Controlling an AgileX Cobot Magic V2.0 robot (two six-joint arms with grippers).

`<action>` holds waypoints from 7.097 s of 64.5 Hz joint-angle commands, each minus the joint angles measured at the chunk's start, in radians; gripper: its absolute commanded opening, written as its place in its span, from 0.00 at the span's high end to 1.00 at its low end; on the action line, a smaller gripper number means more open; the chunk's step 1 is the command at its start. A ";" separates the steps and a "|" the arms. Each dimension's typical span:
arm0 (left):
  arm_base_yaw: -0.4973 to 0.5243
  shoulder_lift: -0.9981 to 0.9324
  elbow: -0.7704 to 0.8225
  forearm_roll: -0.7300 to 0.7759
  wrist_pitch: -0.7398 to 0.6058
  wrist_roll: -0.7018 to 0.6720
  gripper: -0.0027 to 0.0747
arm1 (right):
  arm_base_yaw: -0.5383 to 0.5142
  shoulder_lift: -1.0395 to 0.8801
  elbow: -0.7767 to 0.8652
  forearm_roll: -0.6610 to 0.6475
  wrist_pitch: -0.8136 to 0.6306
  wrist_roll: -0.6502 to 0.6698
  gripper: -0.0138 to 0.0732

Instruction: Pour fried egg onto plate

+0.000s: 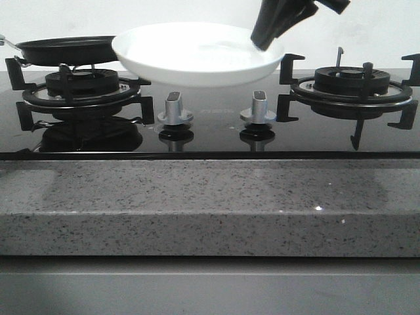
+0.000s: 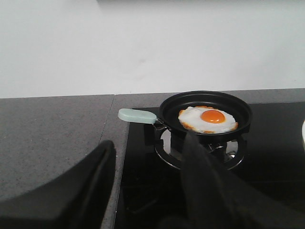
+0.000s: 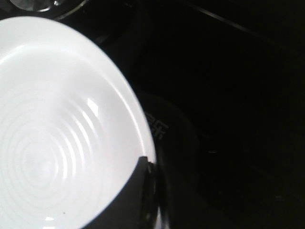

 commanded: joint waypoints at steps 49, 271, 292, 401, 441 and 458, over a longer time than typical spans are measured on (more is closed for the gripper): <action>-0.010 0.010 -0.036 -0.015 -0.080 -0.011 0.55 | 0.010 -0.225 0.329 0.060 -0.277 -0.024 0.91; 0.403 1.313 -0.962 -1.309 0.805 0.367 0.99 | 0.010 -0.225 0.329 0.060 -0.277 -0.024 0.91; 0.425 1.286 -0.962 -1.650 0.954 0.390 0.99 | 0.010 -0.225 0.329 0.060 -0.277 -0.024 0.91; -0.456 0.798 -0.954 -0.317 0.317 0.365 0.99 | 0.010 -0.225 0.329 0.060 -0.277 -0.024 0.91; -0.620 0.798 -0.954 0.053 0.306 0.118 0.99 | 0.010 -0.225 0.329 0.060 -0.277 -0.024 0.91; -0.708 0.798 -0.954 0.244 0.314 -0.003 0.99 | 0.010 -0.225 0.329 0.060 -0.277 -0.024 0.91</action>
